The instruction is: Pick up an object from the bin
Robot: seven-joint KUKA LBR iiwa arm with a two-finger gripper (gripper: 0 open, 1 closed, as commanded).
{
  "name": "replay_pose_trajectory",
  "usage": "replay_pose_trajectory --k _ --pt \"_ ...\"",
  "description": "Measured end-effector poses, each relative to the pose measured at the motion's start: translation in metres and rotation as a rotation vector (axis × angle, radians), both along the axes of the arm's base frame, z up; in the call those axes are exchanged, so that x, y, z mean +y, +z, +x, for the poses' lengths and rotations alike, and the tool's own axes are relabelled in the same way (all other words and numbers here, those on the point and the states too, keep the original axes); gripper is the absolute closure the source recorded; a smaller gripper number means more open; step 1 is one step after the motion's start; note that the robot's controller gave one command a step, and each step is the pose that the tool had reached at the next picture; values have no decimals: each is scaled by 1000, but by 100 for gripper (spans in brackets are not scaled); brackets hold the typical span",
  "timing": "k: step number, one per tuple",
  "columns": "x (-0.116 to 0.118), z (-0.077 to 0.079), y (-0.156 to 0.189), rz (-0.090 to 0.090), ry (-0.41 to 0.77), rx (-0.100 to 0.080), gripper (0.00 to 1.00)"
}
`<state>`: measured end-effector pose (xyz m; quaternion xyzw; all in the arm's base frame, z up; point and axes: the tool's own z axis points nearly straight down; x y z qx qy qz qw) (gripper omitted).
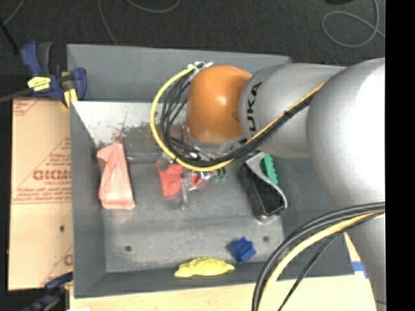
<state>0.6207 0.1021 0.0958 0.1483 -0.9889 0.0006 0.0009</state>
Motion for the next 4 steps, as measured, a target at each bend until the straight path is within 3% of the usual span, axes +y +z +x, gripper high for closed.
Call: replay_pose_trajectory --k 1,2,4 --pt "-12 13 -5 7 -281 -17 100" --pt "-12 13 -5 8 -281 -17 100" --pt "-13 34 37 10 -319 -21 100"
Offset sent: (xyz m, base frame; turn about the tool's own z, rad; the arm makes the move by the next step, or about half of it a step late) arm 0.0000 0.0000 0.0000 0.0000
